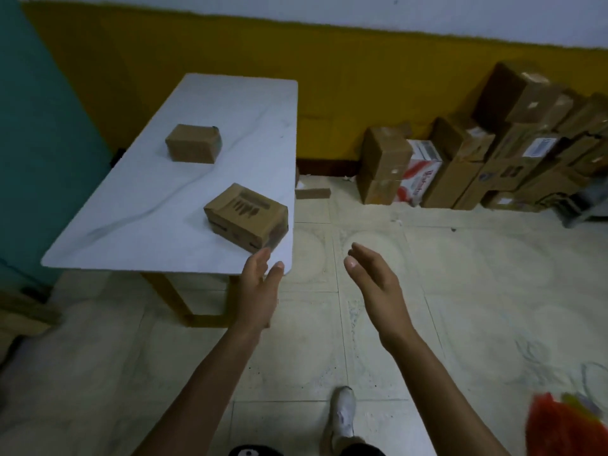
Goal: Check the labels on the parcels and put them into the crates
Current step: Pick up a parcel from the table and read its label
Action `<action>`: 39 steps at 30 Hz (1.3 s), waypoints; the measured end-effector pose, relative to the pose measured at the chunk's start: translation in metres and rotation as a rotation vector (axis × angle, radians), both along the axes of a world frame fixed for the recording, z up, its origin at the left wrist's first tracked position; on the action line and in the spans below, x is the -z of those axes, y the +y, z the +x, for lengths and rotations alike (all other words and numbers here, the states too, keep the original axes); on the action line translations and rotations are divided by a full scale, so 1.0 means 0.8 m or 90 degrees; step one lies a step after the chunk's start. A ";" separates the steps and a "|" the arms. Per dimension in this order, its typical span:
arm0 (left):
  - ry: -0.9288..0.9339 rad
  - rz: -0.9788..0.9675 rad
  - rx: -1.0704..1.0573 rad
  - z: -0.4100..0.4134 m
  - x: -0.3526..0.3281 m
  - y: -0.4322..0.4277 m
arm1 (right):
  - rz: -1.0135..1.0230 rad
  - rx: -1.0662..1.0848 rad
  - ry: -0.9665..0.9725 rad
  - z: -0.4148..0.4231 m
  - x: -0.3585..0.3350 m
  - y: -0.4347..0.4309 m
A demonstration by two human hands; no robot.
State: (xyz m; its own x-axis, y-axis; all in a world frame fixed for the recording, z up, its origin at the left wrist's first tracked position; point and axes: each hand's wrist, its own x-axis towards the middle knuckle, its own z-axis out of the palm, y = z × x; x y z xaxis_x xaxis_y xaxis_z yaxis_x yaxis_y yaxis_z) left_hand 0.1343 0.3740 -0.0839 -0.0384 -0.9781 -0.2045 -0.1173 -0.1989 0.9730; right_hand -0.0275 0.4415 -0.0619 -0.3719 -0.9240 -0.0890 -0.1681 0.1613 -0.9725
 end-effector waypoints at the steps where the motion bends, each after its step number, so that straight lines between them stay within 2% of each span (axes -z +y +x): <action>1: -0.001 0.029 -0.029 -0.014 0.006 -0.011 | 0.018 -0.025 -0.013 -0.018 0.007 -0.020; 3: 0.005 0.084 -0.089 -0.036 0.018 -0.031 | 0.056 -0.070 -0.030 -0.048 0.019 -0.060; 8: 0.037 0.132 -0.205 -0.059 0.051 -0.070 | 0.122 -0.168 -0.044 -0.085 0.048 -0.159; 13: 0.030 0.156 -0.321 -0.047 0.085 -0.118 | 0.179 -0.290 -0.017 -0.073 0.074 -0.250; 17: -0.044 0.157 -0.378 -0.039 0.119 -0.163 | 0.226 -0.339 0.004 -0.055 0.100 -0.324; 21: 0.043 0.189 -0.453 -0.034 0.140 -0.212 | 0.302 -0.397 0.006 -0.034 0.122 -0.389; 23: 0.014 0.181 -0.464 -0.038 0.139 -0.231 | 0.320 -0.422 -0.026 -0.024 0.118 -0.412; 26: -0.059 0.014 -0.515 -0.029 0.103 -0.262 | 0.262 -0.387 -0.083 -0.012 0.089 -0.459; 30: -0.068 -0.112 -0.432 0.000 0.063 -0.287 | 0.155 -0.420 -0.164 0.003 0.040 -0.513; 33: -0.070 -0.117 -0.435 0.017 0.045 -0.309 | 0.096 -0.489 -0.181 0.023 0.008 -0.542; 36: -0.105 -0.082 -0.589 0.027 0.037 -0.323 | 0.014 -0.606 -0.155 0.037 -0.009 -0.562; 39: -0.012 -0.023 -0.697 0.025 0.030 -0.327 | -0.047 -0.770 -0.091 0.042 -0.014 -0.578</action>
